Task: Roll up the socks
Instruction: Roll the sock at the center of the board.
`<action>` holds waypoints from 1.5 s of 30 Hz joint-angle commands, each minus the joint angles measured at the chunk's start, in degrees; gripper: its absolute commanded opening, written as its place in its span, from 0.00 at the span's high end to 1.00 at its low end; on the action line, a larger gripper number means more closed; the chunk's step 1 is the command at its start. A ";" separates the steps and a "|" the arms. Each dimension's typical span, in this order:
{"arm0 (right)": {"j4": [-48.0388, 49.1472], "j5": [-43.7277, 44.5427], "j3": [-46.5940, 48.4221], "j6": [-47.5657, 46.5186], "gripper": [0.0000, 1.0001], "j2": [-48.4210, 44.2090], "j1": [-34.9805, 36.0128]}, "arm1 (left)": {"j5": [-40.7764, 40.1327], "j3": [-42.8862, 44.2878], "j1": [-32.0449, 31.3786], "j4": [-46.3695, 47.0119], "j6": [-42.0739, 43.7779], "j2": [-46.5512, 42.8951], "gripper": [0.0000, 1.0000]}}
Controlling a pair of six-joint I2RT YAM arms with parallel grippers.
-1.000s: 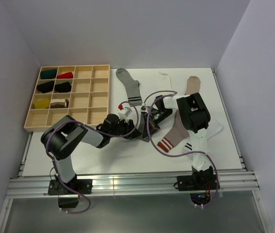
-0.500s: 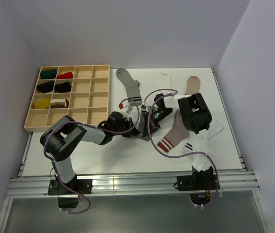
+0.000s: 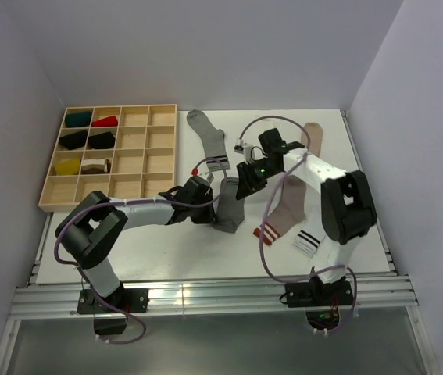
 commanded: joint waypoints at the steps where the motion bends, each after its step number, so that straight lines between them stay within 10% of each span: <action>1: 7.78 6.10 -4.07 -1.86 0.65 -10.45 -0.85 | -2.40 3.58 -0.27 -15.19 -1.95 -1.05 1.00; 10: 21.24 15.41 -21.02 -13.28 0.65 -33.83 1.25 | 1.63 9.82 -0.18 -23.91 -1.07 0.96 1.00; 17: 28.19 32.20 -34.99 -23.21 0.64 -40.97 21.08 | 6.82 12.64 0.08 -27.60 0.25 5.88 1.00; 45: 37.42 48.64 -38.53 -28.67 0.60 -24.90 46.16 | 12.63 16.24 2.45 -30.59 0.60 8.79 1.00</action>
